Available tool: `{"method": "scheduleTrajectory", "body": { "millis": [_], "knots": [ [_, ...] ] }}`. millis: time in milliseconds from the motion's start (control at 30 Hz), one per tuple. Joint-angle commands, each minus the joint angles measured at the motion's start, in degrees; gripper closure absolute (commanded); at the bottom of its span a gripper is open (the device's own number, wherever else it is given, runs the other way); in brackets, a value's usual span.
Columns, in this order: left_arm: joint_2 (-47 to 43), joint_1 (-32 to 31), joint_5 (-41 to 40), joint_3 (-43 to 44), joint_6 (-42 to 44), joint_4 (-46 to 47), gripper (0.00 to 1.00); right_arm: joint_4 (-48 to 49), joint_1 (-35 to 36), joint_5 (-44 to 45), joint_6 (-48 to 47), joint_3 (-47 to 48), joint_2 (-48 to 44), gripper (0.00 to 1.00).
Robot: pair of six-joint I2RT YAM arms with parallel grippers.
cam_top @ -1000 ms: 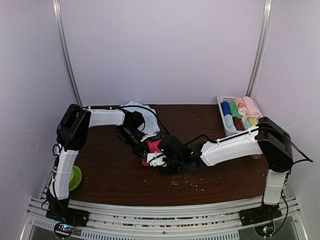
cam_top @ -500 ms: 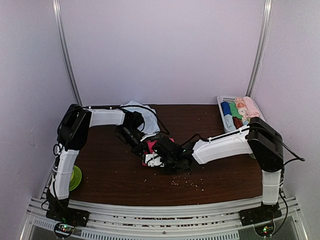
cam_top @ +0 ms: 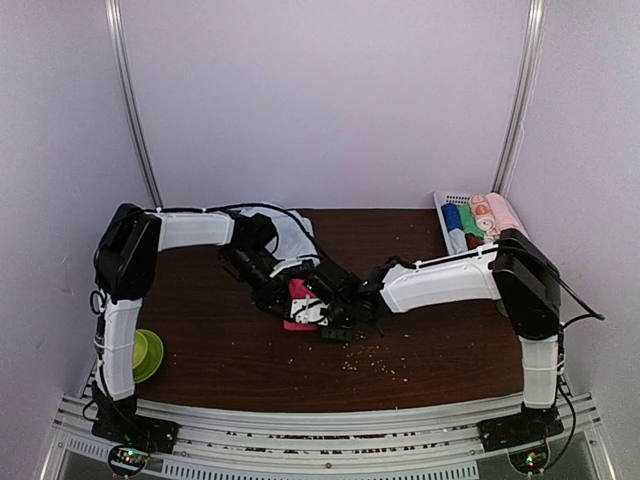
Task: Roll the towels
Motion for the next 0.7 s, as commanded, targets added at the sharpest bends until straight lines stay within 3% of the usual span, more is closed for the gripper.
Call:
{"method": "scheduleTrajectory", "body": {
  "millis": [0, 100, 200, 500, 667],
  "knots": [
    [-7.78, 2.14, -4.80, -4.12, -0.61, 4.39, 0.22, -7.49, -1.93, -4.70, 2.16, 1.26, 1.18, 0.83],
    [-12.90, 2.57, -6.49, -8.44, -1.09, 9.12, 0.08, -9.95, -2.50, -6.53, 2.48, 2.68, 1.92, 0.82],
    [-19.14, 3.27, -8.04, -15.36, -1.43, 16.46, 0.02, -12.70, -3.28, -9.29, 2.82, 4.12, 2.59, 0.83],
    [-31.65, 3.28, -11.72, -34.40, 0.53, 41.22, 0.05, -19.78, -5.82, -18.74, 4.03, 8.77, 3.25, 0.81],
    [-32.72, 2.87, -10.49, -36.60, 1.82, 43.05, 0.12, -26.37, -6.78, -23.80, 4.13, 14.49, 5.83, 0.80]
  ]
}}
